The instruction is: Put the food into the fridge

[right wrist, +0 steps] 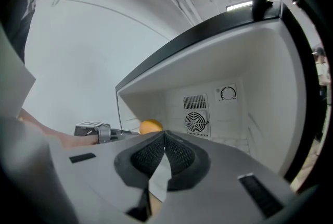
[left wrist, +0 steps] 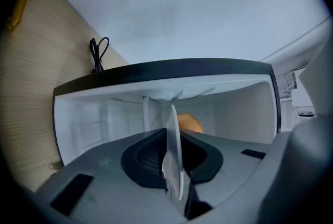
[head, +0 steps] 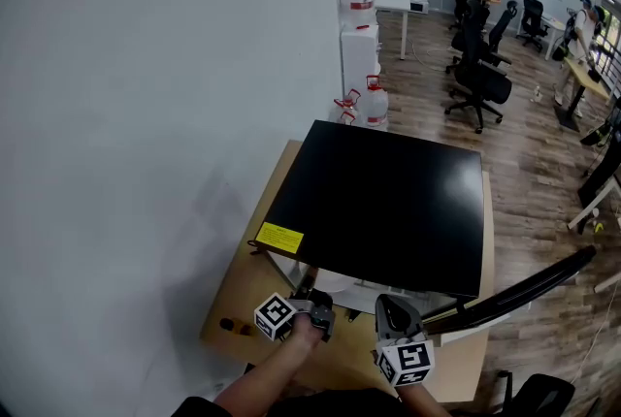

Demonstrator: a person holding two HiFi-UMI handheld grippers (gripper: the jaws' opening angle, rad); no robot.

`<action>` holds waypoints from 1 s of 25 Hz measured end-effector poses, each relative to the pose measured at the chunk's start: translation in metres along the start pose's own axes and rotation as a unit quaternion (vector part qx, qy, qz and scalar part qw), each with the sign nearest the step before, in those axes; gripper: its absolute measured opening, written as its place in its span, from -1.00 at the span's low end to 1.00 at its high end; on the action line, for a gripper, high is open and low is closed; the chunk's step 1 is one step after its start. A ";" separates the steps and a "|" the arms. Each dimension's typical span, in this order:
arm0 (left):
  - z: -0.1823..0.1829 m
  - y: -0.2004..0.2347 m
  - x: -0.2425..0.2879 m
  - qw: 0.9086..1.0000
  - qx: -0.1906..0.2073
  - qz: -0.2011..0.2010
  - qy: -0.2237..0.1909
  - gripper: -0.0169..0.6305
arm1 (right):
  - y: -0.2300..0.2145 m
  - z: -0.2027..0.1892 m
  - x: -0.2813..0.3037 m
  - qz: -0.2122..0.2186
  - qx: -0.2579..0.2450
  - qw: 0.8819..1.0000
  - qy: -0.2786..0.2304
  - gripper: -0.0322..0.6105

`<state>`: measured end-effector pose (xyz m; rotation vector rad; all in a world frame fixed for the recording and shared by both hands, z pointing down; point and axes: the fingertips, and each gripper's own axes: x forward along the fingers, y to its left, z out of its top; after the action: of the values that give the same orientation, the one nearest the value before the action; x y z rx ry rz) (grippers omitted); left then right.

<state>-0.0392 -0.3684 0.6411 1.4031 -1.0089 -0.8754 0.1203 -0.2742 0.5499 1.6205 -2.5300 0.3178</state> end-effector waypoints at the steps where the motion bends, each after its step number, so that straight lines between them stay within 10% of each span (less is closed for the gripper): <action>1: 0.001 0.001 0.001 1.000 0.000 0.002 -0.001 -0.84 | 0.000 -0.001 0.000 -0.002 -0.001 1.000 0.001 -0.71; 25: 0.009 -0.003 0.025 0.998 0.006 0.056 -0.015 -0.84 | 0.029 -0.008 -0.009 0.022 0.004 1.000 0.002 -0.71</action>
<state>-0.0386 -0.3947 0.6389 1.3324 -1.1064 -0.8104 0.0977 -0.2523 0.5526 1.5671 -2.5687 0.3359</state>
